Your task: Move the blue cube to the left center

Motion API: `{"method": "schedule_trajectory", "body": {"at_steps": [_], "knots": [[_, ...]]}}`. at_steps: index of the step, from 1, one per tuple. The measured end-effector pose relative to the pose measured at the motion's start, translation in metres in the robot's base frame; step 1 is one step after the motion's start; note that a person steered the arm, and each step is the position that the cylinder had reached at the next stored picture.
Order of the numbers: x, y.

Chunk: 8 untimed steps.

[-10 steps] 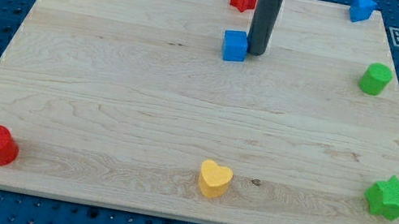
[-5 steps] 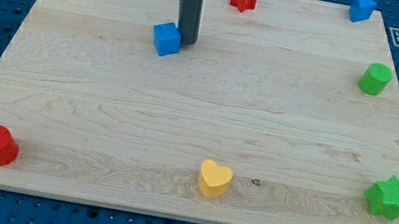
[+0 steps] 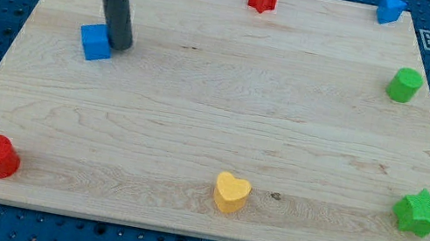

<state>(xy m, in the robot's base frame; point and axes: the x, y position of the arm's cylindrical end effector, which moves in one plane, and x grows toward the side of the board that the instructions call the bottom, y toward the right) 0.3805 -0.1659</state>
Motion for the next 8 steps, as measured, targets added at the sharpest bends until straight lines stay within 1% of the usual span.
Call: {"method": "schedule_trajectory", "body": {"at_steps": [2,4,5,6,7,8], "knots": [[0.003,-0.032],[0.007,-0.035],[0.006,0.013],[0.006,0.101],[0.019,0.165],[0.021,0.165]]}}
